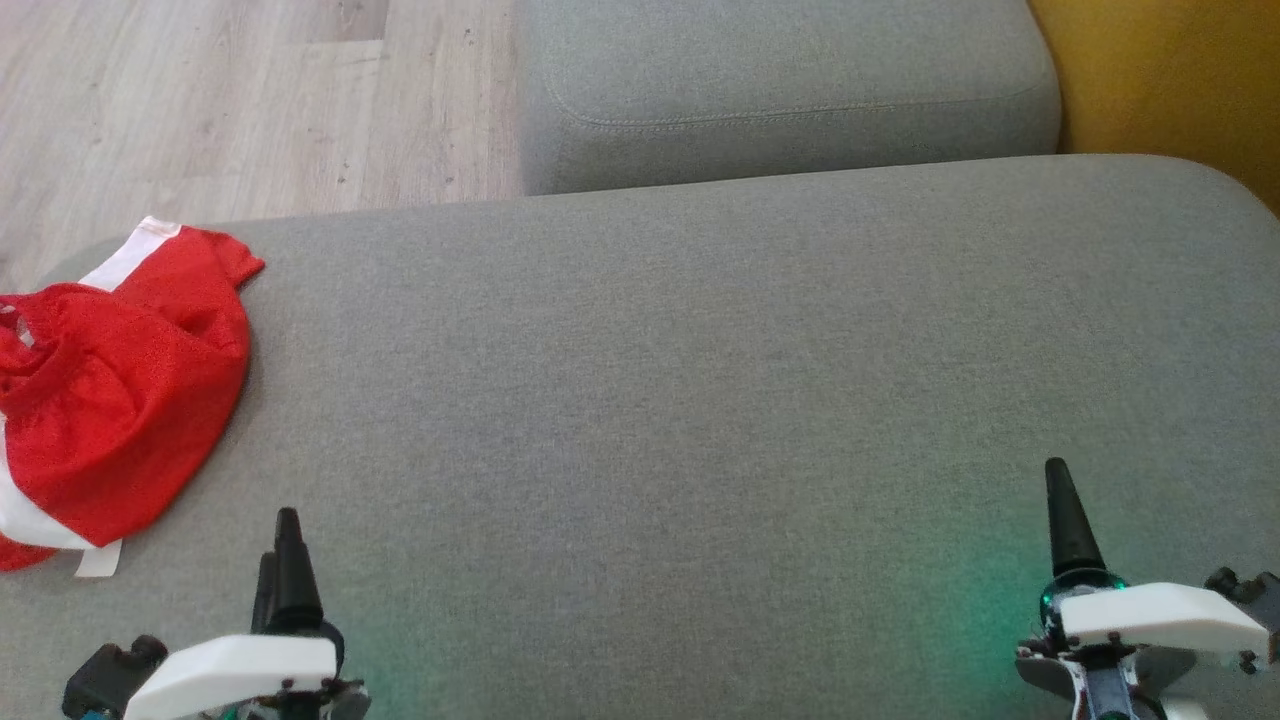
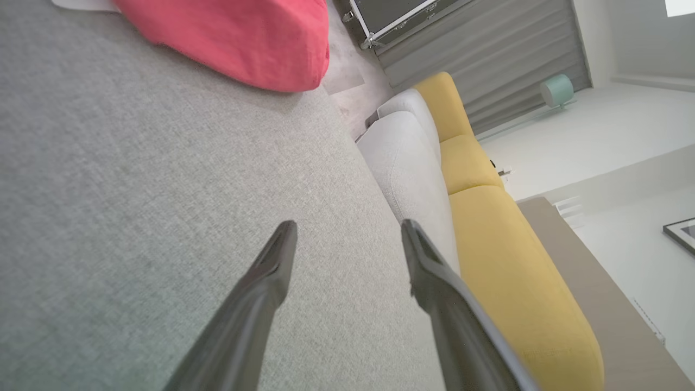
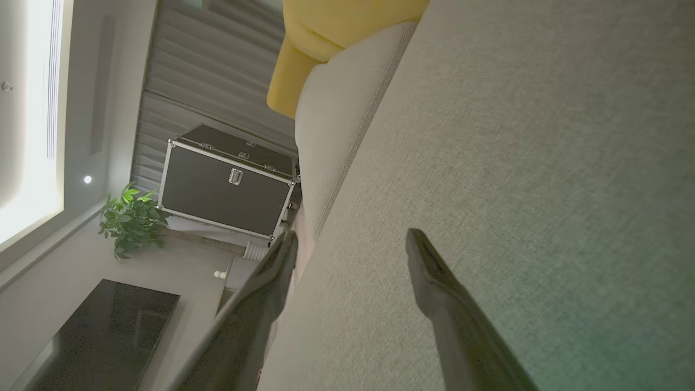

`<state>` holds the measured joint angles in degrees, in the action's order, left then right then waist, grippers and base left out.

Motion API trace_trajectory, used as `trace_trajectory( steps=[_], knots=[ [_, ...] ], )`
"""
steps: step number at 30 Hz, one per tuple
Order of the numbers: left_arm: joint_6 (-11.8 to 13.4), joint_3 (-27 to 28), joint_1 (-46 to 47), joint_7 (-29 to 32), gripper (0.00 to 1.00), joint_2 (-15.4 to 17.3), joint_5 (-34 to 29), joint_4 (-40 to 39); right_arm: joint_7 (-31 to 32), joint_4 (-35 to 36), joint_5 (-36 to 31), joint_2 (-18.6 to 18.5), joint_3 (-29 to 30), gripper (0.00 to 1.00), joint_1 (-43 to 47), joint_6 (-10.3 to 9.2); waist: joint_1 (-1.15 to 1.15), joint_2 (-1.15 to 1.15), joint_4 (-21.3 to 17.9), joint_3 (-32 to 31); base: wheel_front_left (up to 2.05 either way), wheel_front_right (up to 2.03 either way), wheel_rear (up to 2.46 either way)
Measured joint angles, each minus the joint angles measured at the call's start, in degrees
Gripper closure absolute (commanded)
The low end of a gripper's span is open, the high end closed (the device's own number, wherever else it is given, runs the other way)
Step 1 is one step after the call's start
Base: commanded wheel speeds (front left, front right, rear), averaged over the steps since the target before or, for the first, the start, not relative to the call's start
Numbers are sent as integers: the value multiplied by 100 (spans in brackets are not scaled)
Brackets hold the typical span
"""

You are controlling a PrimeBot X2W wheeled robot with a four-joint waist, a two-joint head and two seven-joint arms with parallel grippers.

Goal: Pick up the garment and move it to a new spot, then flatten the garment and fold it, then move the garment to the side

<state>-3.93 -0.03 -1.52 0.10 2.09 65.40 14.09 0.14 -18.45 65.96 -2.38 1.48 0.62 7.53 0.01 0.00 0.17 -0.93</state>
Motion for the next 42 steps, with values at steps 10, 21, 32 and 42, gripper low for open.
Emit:
trace_trajectory(
  steps=[10, 21, 32, 42],
  knots=[
    [152, -147, -15, -162, 0, 14, -711, -143, -143, 59, -742, 0, -147, 0, 0, 0, 0, 0, 9, -37, 0, 0, 0],
    [301, -322, -129, -327, 0, 80, -1521, -207, -325, 103, -1603, 0, -330, 0, 0, 0, 0, 0, 5, -123, 0, 0, 0],
    [452, -506, -198, -523, 0, 121, -2293, -336, -513, 140, -2463, -1, -519, 0, 0, 0, -1, 0, -21, -184, 0, 0, 0],
    [553, -690, -246, -677, 0, 167, -3007, -409, -641, 174, -3264, -1, -614, 0, 1, 0, -1, 0, 6, -221, 0, 0, 0]
  ],
)
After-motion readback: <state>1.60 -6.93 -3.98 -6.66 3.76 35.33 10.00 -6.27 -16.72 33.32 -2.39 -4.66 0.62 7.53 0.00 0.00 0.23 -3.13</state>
